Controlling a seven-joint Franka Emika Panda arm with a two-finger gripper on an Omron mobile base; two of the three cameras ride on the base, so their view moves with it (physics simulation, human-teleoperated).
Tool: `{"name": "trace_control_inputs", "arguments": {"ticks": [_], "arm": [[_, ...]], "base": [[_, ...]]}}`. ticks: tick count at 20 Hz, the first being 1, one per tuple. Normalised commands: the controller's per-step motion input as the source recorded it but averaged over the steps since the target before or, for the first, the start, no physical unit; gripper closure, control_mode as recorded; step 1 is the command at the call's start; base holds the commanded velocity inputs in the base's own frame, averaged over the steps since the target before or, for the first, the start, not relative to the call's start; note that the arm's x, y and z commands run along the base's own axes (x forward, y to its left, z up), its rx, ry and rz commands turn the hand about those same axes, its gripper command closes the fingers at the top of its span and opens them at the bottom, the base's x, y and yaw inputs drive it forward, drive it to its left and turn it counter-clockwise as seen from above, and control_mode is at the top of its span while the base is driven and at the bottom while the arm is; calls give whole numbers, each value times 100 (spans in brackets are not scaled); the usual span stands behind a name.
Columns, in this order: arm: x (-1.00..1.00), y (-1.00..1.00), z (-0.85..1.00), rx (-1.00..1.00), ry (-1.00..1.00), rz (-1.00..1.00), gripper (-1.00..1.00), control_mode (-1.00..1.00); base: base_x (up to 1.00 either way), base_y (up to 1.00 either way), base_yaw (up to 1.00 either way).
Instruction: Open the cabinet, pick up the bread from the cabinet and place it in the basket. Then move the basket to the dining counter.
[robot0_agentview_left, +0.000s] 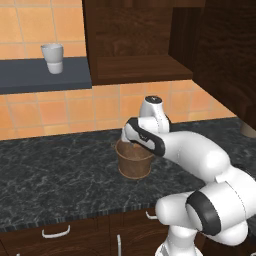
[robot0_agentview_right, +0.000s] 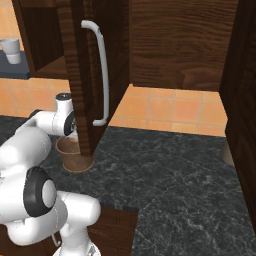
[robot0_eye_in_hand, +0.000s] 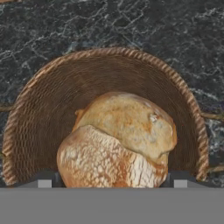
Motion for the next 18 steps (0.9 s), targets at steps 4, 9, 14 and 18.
{"name": "trace_control_inputs", "arguments": {"ticks": [4, 9, 14, 18], "arm": [[26, 6, -27, 0, 0, 0, 100, -100], [19, 16, -30, 0, 0, 0, 100, -100], [11, 20, -31, 0, 0, 0, 100, -100], [26, 7, -27, 0, 1, 0, 100, -100]], "base": [[0, 0, 0], [0, 0, 0], [0, 0, 0], [0, 0, 0]]}}
